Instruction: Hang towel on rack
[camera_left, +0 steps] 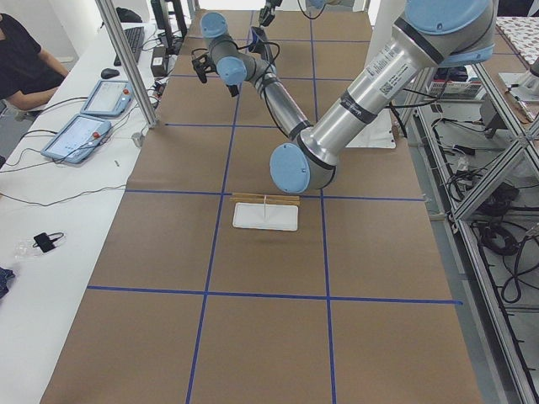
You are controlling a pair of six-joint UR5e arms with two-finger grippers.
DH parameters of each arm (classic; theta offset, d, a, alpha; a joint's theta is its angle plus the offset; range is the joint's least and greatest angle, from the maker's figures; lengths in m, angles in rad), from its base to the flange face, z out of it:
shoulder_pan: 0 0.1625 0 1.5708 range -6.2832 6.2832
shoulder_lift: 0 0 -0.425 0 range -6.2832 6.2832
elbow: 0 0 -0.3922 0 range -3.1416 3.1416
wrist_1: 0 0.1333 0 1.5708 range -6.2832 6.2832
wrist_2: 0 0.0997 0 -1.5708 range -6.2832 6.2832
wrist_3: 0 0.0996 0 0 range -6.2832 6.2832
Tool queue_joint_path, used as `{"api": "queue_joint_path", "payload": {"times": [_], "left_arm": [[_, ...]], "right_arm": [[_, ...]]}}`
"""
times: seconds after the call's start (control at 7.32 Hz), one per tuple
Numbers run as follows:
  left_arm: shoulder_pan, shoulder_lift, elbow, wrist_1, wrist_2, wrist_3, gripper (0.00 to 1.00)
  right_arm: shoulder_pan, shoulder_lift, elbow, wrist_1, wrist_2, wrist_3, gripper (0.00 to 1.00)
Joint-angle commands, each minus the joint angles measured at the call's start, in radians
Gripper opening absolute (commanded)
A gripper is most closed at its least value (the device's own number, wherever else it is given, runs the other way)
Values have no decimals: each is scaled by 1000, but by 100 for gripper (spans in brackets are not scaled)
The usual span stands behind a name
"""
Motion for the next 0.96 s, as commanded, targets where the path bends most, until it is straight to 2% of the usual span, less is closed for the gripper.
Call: {"api": "queue_joint_path", "payload": {"times": [0.0,0.27,0.41,0.68,0.82], "left_arm": [[89,-28,2,-58,3,-18,98],[138,-32,0,-127,8,-25,98],[147,-61,5,-141,9,-121,98],[150,-81,22,-220,23,-229,98],[153,-150,108,-284,47,-279,98]], "right_arm": [[-116,48,-1,-1,-145,5,0],[-130,52,1,-1,-165,6,0],[-153,59,1,-1,-208,6,0],[-164,59,4,-1,-227,6,0],[-164,59,7,-1,-227,6,0]]}}
